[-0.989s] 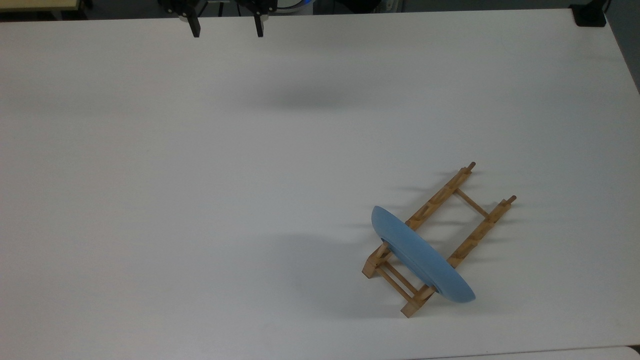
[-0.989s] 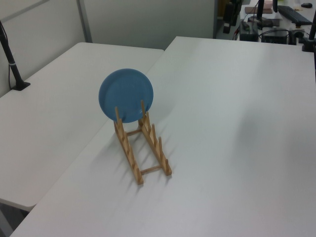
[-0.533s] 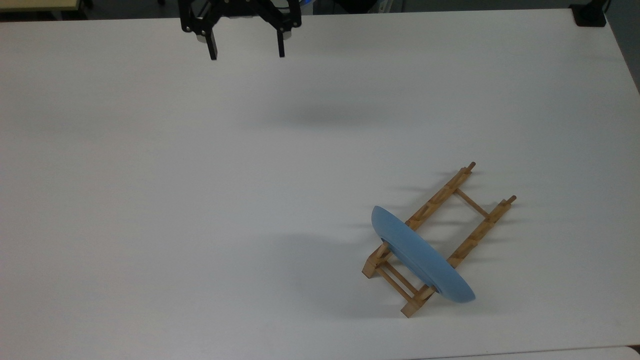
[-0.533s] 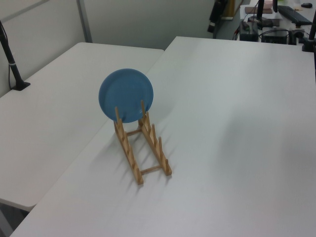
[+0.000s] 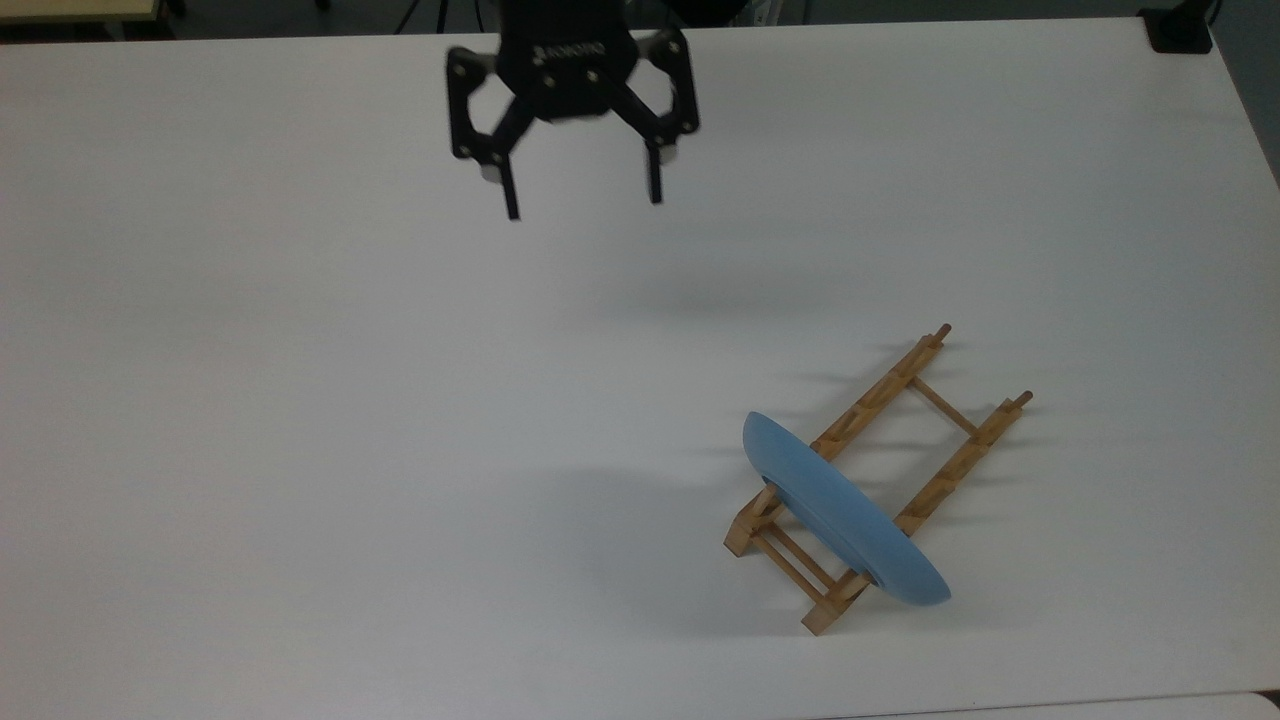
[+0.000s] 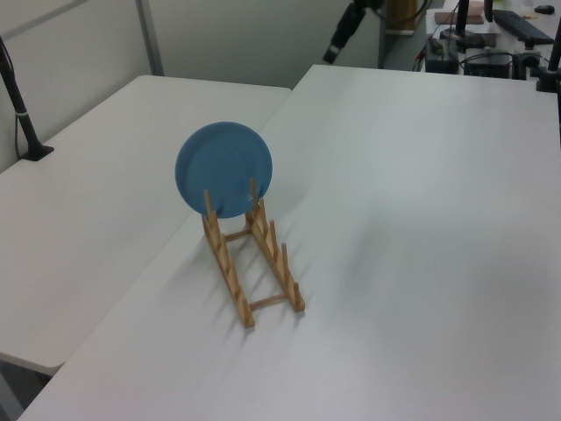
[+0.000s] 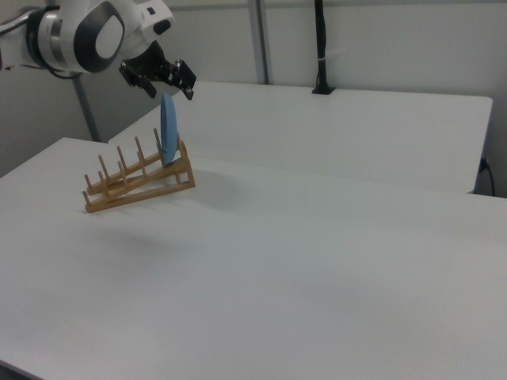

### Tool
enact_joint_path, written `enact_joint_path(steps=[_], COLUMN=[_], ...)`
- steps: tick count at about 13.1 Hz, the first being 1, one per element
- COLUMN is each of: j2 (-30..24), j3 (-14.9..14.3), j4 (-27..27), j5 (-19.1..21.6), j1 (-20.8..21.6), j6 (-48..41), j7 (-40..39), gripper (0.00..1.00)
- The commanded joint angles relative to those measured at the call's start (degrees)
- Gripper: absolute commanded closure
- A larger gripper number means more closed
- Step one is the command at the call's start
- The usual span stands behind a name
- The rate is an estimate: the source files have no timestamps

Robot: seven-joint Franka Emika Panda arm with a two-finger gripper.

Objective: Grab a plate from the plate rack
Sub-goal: 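Open the gripper and move it down toward the blue plate's rim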

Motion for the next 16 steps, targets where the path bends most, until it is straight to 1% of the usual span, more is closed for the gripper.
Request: enact_joint_path(steps=[1,3,5,6,8,9,11,16], j2=[3.28,6.09,8.99,10.57,12.68,13.74,14.97,18.14], j3=[-0.23,-0.23,-0.31,-0.31,-0.31,-0.31,-0.31,-0.31], j4=[-0.32,-0.32,-0.23,-0.14,-0.05,0.03,-0.05,0.12], j5=[-1.91,-2.53,-4.37,-6.20,-9.28,-9.82,-10.00,-10.00], j1=[3.09,4.93,6.52,7.31,7.93,7.93,8.11,8.28], j6=[8.48,15.33,20.35,23.07,25.10,27.03,30.11,33.63], j7=[0.02,2.12,6.16,8.61,12.74,14.94,16.10,16.72], gripper=[0.00,0.00,0.00,0.00,0.00,0.00,0.07,0.09])
